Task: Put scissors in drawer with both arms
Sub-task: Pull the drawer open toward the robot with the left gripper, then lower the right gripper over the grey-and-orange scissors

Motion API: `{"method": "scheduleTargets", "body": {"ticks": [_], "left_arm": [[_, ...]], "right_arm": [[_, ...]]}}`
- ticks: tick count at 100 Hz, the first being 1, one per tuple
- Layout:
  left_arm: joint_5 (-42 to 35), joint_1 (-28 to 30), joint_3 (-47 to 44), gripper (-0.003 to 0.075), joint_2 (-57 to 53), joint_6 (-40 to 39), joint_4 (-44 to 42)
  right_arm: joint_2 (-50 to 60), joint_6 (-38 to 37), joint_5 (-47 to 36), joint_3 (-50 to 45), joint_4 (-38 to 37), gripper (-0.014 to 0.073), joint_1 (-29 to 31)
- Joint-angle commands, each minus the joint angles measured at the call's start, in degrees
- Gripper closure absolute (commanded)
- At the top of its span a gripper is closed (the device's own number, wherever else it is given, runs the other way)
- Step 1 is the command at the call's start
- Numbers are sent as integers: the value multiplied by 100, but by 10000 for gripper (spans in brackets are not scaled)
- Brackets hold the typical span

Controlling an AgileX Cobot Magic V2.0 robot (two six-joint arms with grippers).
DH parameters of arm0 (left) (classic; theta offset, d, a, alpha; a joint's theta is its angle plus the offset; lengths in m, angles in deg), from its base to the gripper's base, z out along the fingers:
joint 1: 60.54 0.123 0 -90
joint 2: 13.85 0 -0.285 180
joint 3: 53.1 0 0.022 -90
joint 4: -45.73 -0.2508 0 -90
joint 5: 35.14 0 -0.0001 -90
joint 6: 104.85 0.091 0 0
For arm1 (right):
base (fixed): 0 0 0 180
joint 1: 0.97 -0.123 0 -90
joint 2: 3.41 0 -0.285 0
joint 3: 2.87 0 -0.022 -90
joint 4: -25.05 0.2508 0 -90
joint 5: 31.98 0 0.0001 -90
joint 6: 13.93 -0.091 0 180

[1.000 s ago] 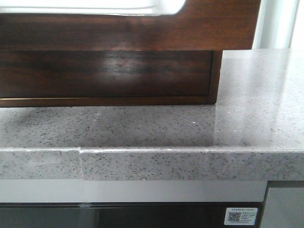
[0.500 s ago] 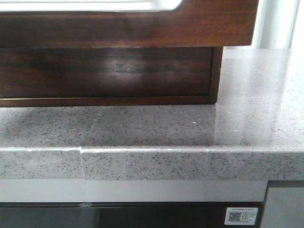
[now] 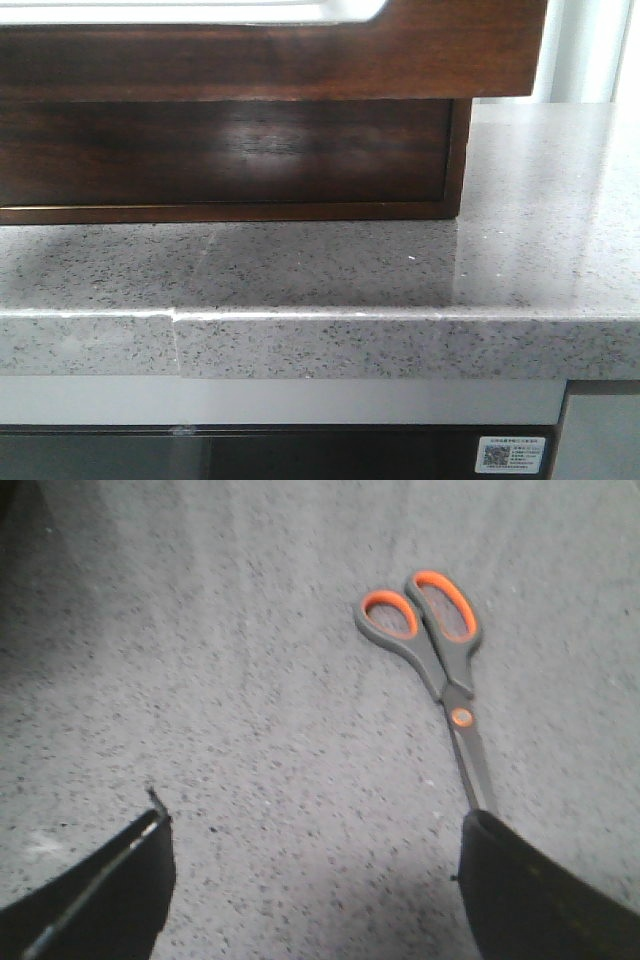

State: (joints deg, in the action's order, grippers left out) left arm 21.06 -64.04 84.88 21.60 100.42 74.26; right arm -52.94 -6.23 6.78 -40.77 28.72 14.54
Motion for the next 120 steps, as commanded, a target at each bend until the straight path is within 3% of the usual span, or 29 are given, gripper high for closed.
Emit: {"method": "scheduleTargets", "body": {"ticks": [1,13,24,52,77,112,120], "left_arm": [[-227,-9,463,295,21,-166,-514],[-502,-9,634,300,21,-166,-1102],[-796,-104,652,300,21,-166,-1085],[-1436,-507,652,300,21,-166,-1048],[-1521,-507,652,300,21,-166,-1048],[-1591,-507,652,300,42,-166,-1048],[-1632,-507,652,300,42,-166,-1048]], "right_arm": [[-288,-32,-22,381,-63,115,272],[-844,-32,335,714,76,154,856],[-1564,-3,799,1149,121,209,1148],[-3427,101,1532,2534,19,228,1184],[-4786,821,2350,3725,19,228,1184],[-5865,1149,2905,4599,19,230,1184],[-5936,1310,3034,4635,19,263,1172]]}}
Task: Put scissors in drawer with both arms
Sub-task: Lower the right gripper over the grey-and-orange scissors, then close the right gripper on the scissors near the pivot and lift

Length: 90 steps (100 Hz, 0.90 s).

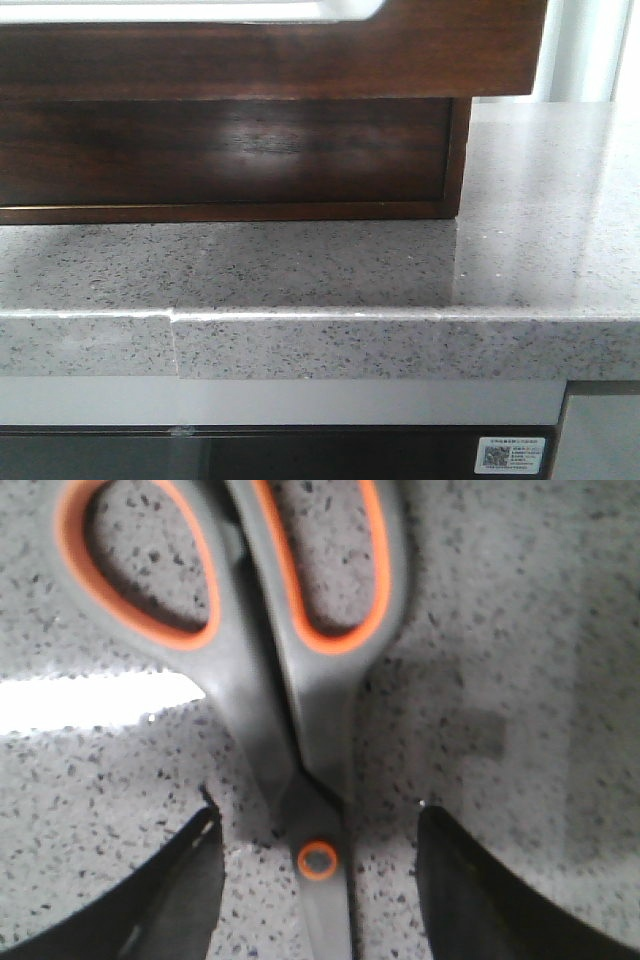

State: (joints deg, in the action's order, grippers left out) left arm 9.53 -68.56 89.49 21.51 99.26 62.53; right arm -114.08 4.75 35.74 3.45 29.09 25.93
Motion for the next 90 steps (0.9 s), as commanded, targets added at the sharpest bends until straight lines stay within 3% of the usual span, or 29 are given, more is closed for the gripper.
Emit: {"method": "scheduleTargets", "body": {"ticks": [1,19,82,90], "left_arm": [[-478,-55,192,300,51,-50,124],[-499,-55,192,300,51,-50,124],[-499,-55,192,300,51,-50,124],[-499,-55,192,300,51,-50,124]], "right_arm": [[181,229,138,213,-18,267,33],[152,239,161,213,-27,366,7],[62,285,235,213,-31,376,-16],[62,285,268,213,-31,409,-23]]}}
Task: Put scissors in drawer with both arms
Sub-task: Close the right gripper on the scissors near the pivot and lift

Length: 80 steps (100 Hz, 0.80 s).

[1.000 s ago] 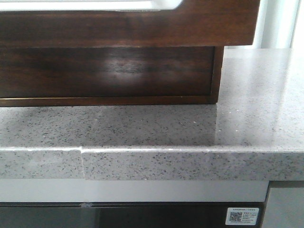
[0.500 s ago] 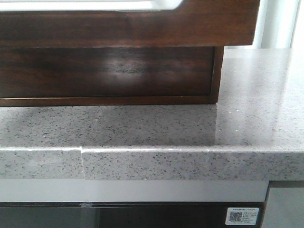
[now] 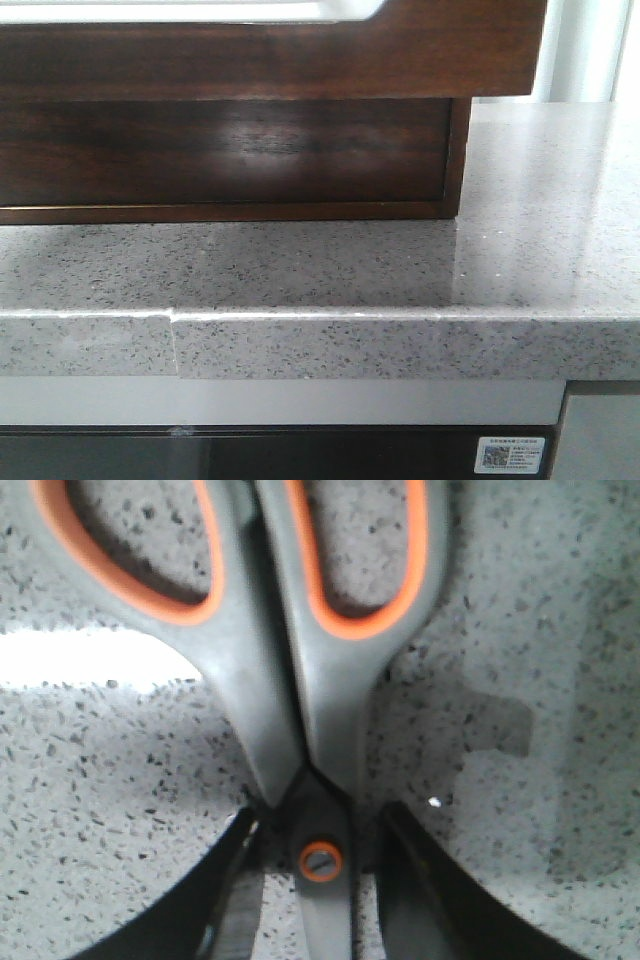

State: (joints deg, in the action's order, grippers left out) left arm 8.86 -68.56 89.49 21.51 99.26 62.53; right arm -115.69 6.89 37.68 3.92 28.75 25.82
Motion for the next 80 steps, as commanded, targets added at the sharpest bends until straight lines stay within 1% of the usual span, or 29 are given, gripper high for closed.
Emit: {"method": "scheduleTargets", "body": {"ticks": [1,15,27,46,67,80], "left_arm": [[-431,-55,192,300,51,-50,124],[-431,-55,192,300,51,-50,124],[-431,-55,192,300,51,-50,124],[-431,-55,192,300,51,-50,124],[-431,-55,192,300,51,-50,124],[-431,-55,192,300,51,-50,124]], "right_arm": [[224,71,69,167,3,420,-12],[224,71,99,167,3,535,-12],[224,71,137,167,3,587,-12],[224,71,158,167,3,626,-12],[224,71,173,167,3,627,-12],[350,71,130,179,137,627,-12]]}}
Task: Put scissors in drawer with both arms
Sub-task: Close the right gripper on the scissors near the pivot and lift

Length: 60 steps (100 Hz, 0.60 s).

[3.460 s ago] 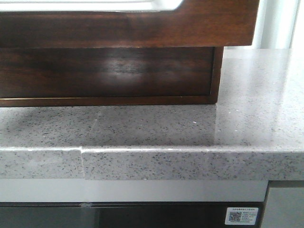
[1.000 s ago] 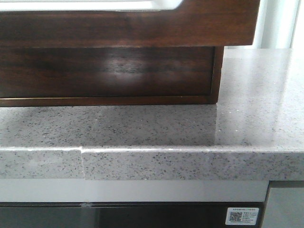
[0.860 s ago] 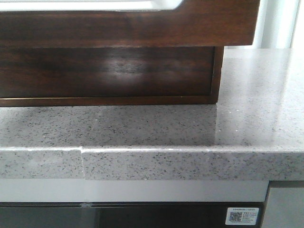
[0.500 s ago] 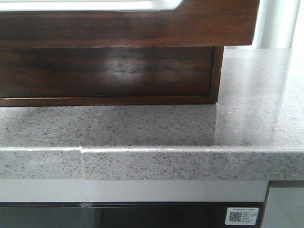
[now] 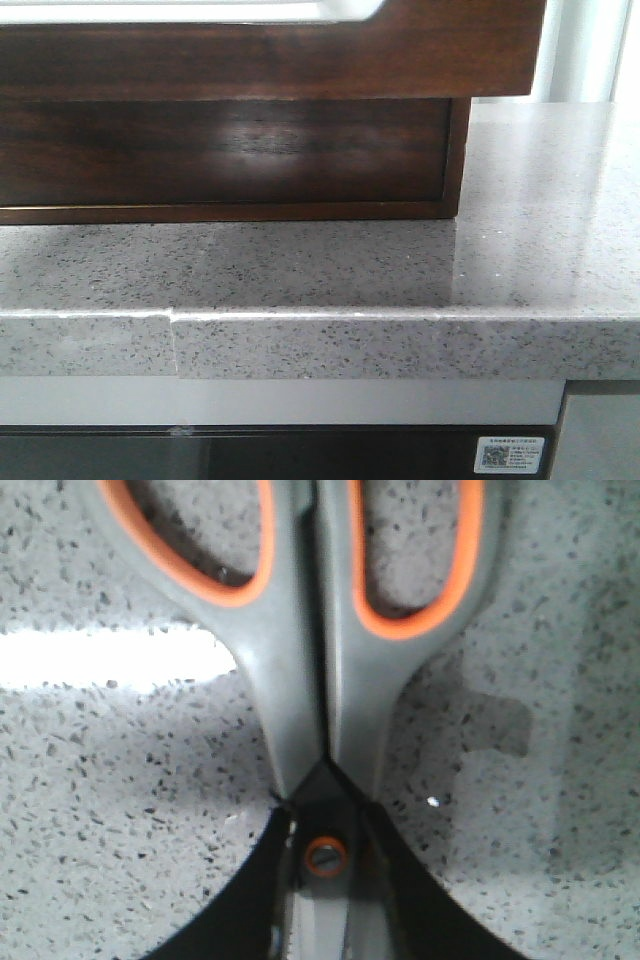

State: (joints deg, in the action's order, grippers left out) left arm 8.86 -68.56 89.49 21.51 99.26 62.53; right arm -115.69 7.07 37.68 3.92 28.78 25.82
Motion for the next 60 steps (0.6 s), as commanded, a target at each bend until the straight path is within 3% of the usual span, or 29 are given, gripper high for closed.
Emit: {"method": "scheduleTargets", "body": {"ticks": [1,33,60], "left_arm": [[-431,-55,192,300,51,-50,124],[-431,-55,192,300,51,-50,124],[-442,-55,192,300,51,-50,124]], "right_arm": [[367,53,130,177,147,627,-19],[1278,53,264,699,171,627,-422],[2364,141,262,1618,192,626,-1428]]}}
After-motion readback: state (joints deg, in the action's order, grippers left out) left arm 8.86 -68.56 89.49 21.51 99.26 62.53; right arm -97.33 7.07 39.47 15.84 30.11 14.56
